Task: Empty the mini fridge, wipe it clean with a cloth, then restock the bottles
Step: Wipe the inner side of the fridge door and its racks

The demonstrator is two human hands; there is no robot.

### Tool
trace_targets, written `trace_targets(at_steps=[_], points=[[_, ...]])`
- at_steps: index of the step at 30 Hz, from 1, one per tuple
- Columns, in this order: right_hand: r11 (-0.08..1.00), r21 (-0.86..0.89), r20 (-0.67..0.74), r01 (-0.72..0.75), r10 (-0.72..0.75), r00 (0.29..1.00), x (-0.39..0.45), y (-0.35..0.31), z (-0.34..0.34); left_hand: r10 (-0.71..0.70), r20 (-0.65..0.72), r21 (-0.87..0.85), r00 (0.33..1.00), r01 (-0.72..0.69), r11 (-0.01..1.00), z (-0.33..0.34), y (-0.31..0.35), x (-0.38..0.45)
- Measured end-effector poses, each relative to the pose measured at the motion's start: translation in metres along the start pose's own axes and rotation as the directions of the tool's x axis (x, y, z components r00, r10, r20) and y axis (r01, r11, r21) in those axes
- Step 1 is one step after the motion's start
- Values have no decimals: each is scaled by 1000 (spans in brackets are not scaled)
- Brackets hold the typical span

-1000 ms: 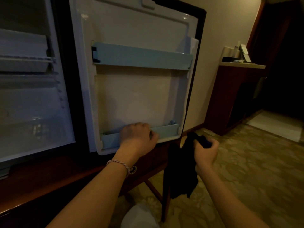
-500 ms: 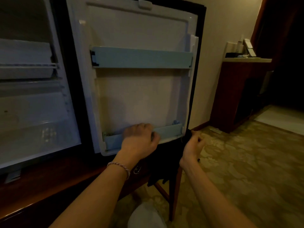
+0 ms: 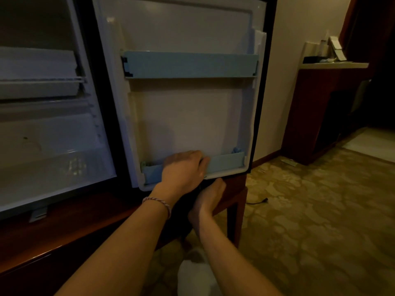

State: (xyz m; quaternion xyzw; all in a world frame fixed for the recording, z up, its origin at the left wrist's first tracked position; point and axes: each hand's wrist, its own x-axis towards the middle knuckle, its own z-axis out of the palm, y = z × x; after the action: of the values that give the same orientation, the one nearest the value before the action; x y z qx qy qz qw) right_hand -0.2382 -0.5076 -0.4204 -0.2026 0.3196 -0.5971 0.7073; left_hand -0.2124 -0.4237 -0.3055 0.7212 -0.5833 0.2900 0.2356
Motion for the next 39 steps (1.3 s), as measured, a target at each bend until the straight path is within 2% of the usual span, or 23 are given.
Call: trace_targets(at_steps=[1,5,11,14,15,17,19,20,21,22,24,26,28,33,39], points=[[1000,17,31,-14,14,999,-9,0,4,8,17,0,1000,-8,1000,-1,-1,0],[998,60,-37,19,-17,999,-61,-33,13,43,49,-49,998,-40,998,-8,-5,-3],[975,-106,-185,198,-214,959,-50,-85,-1,41,105,-123,994,-28,992,-32,-7,-6],[970,-135,-215,204,-229,949,-41,-107,-9,-9,120,-67,993,17,998,-40,-12,-13],[972,-130,-215,196,-220,952,-40,-111,-11,0,61,-52,998,3,999,-45,-16,-17],[974,-135,-199,183,-207,958,-40,-115,-12,79,-219,-36,972,-89,995,-54,-32,-24],[975,-132,-196,177,-201,960,-44,-116,-11,138,-551,18,823,-154,988,-69,-50,-30],[977,-125,-194,174,-197,961,-45,-114,-10,91,-652,16,753,-107,994,-78,-57,-30],[980,-116,-194,162,-183,964,-49,-112,-7,-16,-702,-50,712,-27,998,-84,-67,-28],[984,-109,-192,141,-160,968,-53,-108,-5,-174,-692,-175,701,71,982,-89,-74,-25],[992,-91,-194,87,-103,976,-65,-96,3,-498,-477,-477,724,263,839,-89,-86,-17],[997,-80,-174,21,-34,984,-84,-81,13,-618,-257,-666,743,328,671,-84,-90,-11],[995,-78,-160,-57,43,986,-105,-63,26,-624,-212,-723,752,309,618,-82,-93,-10],[976,-77,-109,-206,197,974,-162,-17,58,-594,-160,-736,789,305,604,-85,-102,-16],[976,-106,-99,-191,180,979,-179,-4,66,-573,-151,-766,805,272,583,-87,-100,-18]])
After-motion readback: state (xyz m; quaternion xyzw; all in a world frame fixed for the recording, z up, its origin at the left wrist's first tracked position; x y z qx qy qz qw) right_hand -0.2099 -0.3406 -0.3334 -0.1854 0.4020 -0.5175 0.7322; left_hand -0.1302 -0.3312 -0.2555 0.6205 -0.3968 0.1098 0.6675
